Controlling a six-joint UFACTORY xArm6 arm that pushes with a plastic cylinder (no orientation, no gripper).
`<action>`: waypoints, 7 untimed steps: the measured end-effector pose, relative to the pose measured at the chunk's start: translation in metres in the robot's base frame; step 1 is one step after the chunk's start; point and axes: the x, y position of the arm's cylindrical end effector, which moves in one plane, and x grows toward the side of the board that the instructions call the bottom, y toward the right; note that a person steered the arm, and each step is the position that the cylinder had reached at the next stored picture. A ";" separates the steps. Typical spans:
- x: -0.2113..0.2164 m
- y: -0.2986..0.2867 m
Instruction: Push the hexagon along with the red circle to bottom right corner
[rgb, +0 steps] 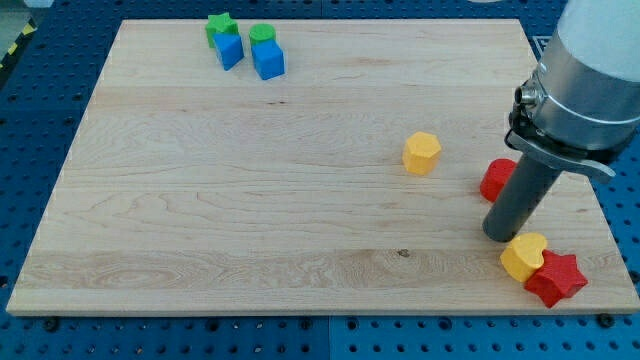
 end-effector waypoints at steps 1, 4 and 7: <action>-0.020 -0.022; -0.121 -0.143; -0.106 -0.074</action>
